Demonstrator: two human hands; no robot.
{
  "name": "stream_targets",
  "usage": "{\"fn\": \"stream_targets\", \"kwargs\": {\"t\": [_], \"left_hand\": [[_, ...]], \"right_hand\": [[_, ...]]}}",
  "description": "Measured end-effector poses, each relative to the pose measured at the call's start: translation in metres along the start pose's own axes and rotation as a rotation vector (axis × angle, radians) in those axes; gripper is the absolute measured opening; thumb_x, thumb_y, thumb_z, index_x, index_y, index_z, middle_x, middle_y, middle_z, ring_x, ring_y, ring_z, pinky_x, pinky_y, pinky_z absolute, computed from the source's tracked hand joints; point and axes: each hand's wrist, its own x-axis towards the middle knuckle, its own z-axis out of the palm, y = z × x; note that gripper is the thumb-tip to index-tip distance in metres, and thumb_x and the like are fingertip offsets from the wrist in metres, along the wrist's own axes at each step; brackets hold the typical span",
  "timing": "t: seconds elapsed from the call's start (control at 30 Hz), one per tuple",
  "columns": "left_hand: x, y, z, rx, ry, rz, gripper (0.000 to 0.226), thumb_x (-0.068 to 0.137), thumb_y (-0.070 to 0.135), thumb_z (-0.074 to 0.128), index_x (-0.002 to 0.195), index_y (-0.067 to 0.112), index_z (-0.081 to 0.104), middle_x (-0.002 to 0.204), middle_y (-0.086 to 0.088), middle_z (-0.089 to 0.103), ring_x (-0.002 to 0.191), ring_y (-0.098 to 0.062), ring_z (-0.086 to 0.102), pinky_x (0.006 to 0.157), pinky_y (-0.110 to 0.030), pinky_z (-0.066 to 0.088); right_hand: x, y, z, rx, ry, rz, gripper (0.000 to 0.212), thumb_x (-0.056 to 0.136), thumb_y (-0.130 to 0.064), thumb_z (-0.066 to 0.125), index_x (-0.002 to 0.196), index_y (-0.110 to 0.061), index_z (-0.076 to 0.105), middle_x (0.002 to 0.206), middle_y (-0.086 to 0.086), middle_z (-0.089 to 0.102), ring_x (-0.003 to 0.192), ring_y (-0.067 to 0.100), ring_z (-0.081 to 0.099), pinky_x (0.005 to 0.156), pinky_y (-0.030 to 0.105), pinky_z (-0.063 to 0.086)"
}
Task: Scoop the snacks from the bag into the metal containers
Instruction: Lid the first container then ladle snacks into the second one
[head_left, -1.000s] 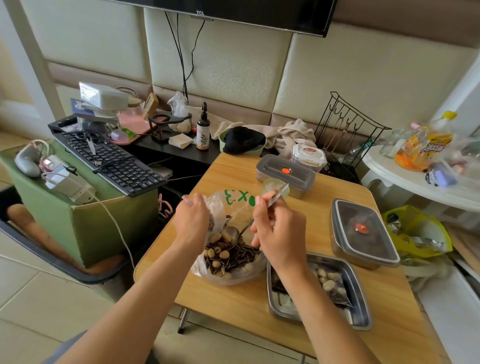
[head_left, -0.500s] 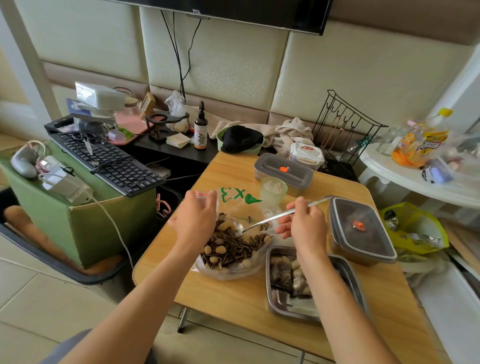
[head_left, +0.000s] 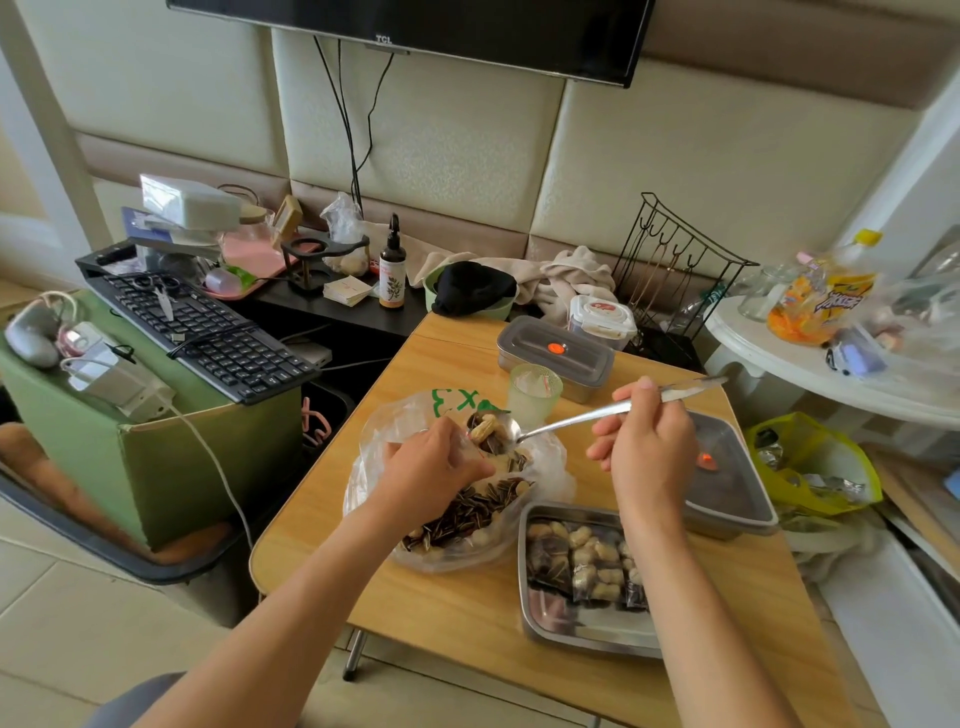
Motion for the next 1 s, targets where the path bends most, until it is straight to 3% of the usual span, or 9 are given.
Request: {"fn": "stream_targets", "kwargs": {"t": [0.1, 0.2, 0.3, 0.37, 0.43, 0.57, 0.77, 0.9, 1.0], "left_hand": [[0.004, 0.0, 0.002, -0.087, -0.019, -0.024, 0.053, 0.089, 0.061, 0.066, 0.117, 0.019, 0.05, 0.091, 0.013, 0.062, 0.088, -0.016, 0.066, 0.101, -0.048, 0.049], [0.005, 0.003, 0.004, -0.171, -0.008, -0.055, 0.07, 0.087, 0.064, 0.063, 0.133, 0.015, 0.048, 0.095, 0.016, 0.062, 0.092, -0.018, 0.068, 0.104, -0.05, 0.048], [0.006, 0.005, 0.003, -0.232, -0.009, -0.065, 0.092, 0.077, 0.074, 0.054, 0.143, 0.012, 0.042, 0.116, 0.005, 0.07, 0.107, -0.02, 0.066, 0.106, -0.05, 0.048], [0.006, 0.006, 0.004, -0.232, 0.0, -0.067, 0.09, 0.079, 0.073, 0.052, 0.143, 0.011, 0.041, 0.118, 0.003, 0.071, 0.109, -0.02, 0.065, 0.106, -0.05, 0.048], [0.007, 0.007, 0.005, -0.227, 0.015, -0.069, 0.081, 0.083, 0.07, 0.055, 0.139, 0.012, 0.043, 0.109, 0.007, 0.07, 0.105, -0.02, 0.065, 0.103, -0.049, 0.049], [0.009, 0.005, 0.007, -0.206, 0.051, -0.05, 0.042, 0.094, 0.055, 0.062, 0.115, 0.023, 0.046, 0.088, 0.015, 0.059, 0.09, -0.017, 0.062, 0.098, -0.048, 0.051], [0.007, 0.007, 0.006, -0.238, 0.052, -0.038, 0.046, 0.097, 0.051, 0.062, 0.121, 0.015, 0.046, 0.103, 0.0, 0.067, 0.094, -0.022, 0.066, 0.089, -0.047, 0.056], [0.007, 0.007, 0.007, -0.227, 0.035, -0.017, 0.04, 0.098, 0.05, 0.059, 0.117, 0.018, 0.043, 0.094, 0.007, 0.062, 0.093, -0.024, 0.064, 0.096, -0.05, 0.052], [0.007, 0.005, 0.008, -0.234, 0.032, -0.001, 0.041, 0.099, 0.05, 0.057, 0.115, 0.015, 0.042, 0.093, 0.005, 0.06, 0.093, -0.025, 0.062, 0.098, -0.054, 0.049]], "right_hand": [[-0.011, -0.009, 0.004, -0.012, -0.081, -0.212, 0.034, 0.112, -0.028, 0.039, 0.092, -0.014, 0.064, 0.062, 0.005, 0.066, 0.046, 0.016, 0.064, 0.044, 0.021, 0.048], [-0.018, -0.015, 0.005, -0.043, -0.161, -0.493, 0.033, 0.111, -0.028, 0.04, 0.094, -0.017, 0.066, 0.065, -0.004, 0.066, 0.049, 0.009, 0.064, 0.046, 0.019, 0.049], [-0.021, -0.015, 0.007, -0.096, -0.179, -0.7, 0.04, 0.112, -0.031, 0.039, 0.1, -0.006, 0.069, 0.073, -0.005, 0.066, 0.055, 0.006, 0.064, 0.049, 0.025, 0.054], [-0.023, -0.016, 0.009, -0.116, -0.154, -0.773, 0.046, 0.113, -0.032, 0.036, 0.103, -0.001, 0.069, 0.075, -0.002, 0.066, 0.057, 0.01, 0.065, 0.051, 0.03, 0.055], [-0.023, -0.016, 0.009, -0.133, -0.137, -0.804, 0.048, 0.113, -0.033, 0.035, 0.102, 0.0, 0.069, 0.07, 0.0, 0.065, 0.055, 0.013, 0.064, 0.051, 0.031, 0.054], [-0.024, -0.015, 0.009, -0.136, -0.139, -0.825, 0.05, 0.113, -0.032, 0.036, 0.102, 0.002, 0.071, 0.067, 0.002, 0.064, 0.054, 0.014, 0.063, 0.052, 0.031, 0.052], [-0.024, -0.015, 0.007, -0.119, -0.152, -0.833, 0.051, 0.113, -0.032, 0.037, 0.097, 0.001, 0.072, 0.068, 0.003, 0.065, 0.052, 0.017, 0.063, 0.047, 0.037, 0.052], [-0.026, -0.019, 0.005, -0.107, -0.151, -0.825, 0.044, 0.113, -0.031, 0.037, 0.102, -0.005, 0.07, 0.066, 0.001, 0.063, 0.052, 0.017, 0.063, 0.047, 0.036, 0.052], [-0.027, -0.021, 0.005, -0.132, -0.163, -0.859, 0.046, 0.113, -0.028, 0.037, 0.096, -0.001, 0.07, 0.072, 0.001, 0.066, 0.052, 0.016, 0.062, 0.049, 0.027, 0.049]]}}
